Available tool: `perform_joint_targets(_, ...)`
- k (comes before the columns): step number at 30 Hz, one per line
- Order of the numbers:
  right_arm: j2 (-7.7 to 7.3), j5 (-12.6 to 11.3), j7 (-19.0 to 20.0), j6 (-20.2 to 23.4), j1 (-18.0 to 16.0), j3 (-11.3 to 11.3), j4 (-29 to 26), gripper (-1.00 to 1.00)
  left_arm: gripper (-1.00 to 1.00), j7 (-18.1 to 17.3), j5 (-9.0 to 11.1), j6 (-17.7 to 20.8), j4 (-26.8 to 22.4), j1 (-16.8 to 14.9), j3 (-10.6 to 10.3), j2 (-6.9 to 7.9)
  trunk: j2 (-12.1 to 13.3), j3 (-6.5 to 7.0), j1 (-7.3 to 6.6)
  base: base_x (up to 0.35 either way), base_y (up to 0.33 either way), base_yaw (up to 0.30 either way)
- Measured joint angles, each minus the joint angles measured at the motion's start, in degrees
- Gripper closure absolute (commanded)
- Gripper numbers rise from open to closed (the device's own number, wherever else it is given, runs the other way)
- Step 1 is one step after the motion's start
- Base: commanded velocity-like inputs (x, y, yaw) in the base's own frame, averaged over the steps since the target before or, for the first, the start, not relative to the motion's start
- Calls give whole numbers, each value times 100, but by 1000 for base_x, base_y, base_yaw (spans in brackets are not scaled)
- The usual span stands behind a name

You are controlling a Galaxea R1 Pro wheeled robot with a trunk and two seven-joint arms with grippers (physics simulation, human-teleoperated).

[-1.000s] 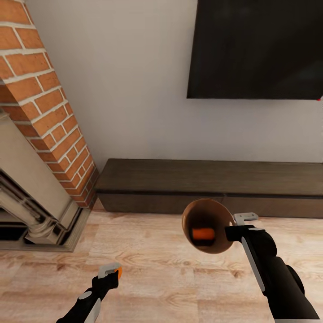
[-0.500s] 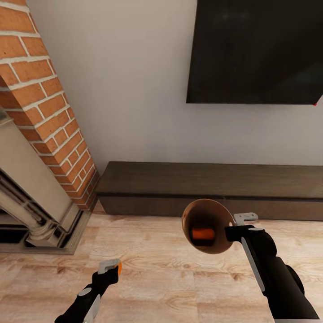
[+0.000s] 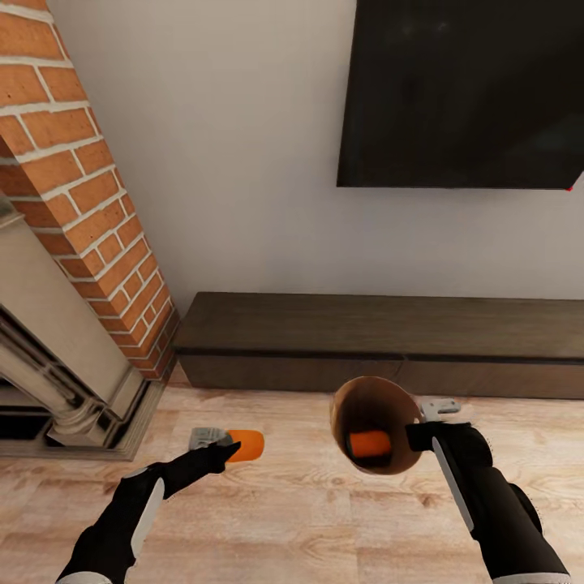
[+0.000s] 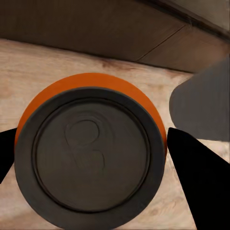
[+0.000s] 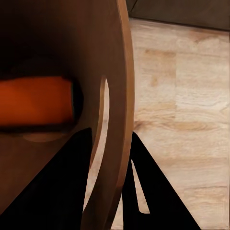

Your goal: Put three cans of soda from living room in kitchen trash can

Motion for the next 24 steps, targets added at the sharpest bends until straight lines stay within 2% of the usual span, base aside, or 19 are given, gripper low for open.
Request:
perform_joint_targets(2, 1, 19, -2, -10, 2, 0, 161, 100, 100, -366, 2, 119, -96, 0, 38, 10, 0, 0, 0, 0, 0, 0)
perform_joint_targets(3, 1, 20, -2, -63, -2, 5, 297, 100, 100, -664, 15, 189, -140, 0, 57, 15, 0, 0, 0, 0, 0, 0)
perform_joint_targets(7, 8, 5, -5, -311, -4, 40, 635, 100, 100, -1109, 5, 339, -173, 0, 62, 17, 0, 0, 0, 0, 0, 0)
perform_joint_targets(9, 9, 60, -11, -476, -5, 193, 921, 100, 100, -1419, 8, 496, -184, 1, 59, 14, 0, 0, 0, 0, 0, 0)
perform_joint_targets(13, 17, -103, -108, -631, -5, 392, 1154, 100, 100, -1909, 10, 596, -189, 0, 65, 12, 0, 0, 0, 0, 0, 0)
perform_joint_targets(16, 20, 59, -179, -697, -6, 426, 1208, 100, 100, -2142, 7, 615, -189, 0, 66, 13, 0, 0, 0, 0, 0, 0)
perform_joint_targets(22, 34, -44, -236, -782, -8, 462, 1487, 100, 100, -2592, 13, 667, -182, 0, 63, 6, 0, 0, 0, 0, 0, 0)
perform_joint_targets(23, 38, -15, -239, -786, -9, 463, 1524, 100, 100, -2722, 12, 720, -182, 0, 62, 2, 0, 0, 0, 0, 0, 0)
perform_joint_targets(24, 43, 10, -246, -794, -13, 466, 1605, 100, 100, -3093, 15, 819, -187, 1, 55, -4, 0, 0, 0, 0, 0, 0)
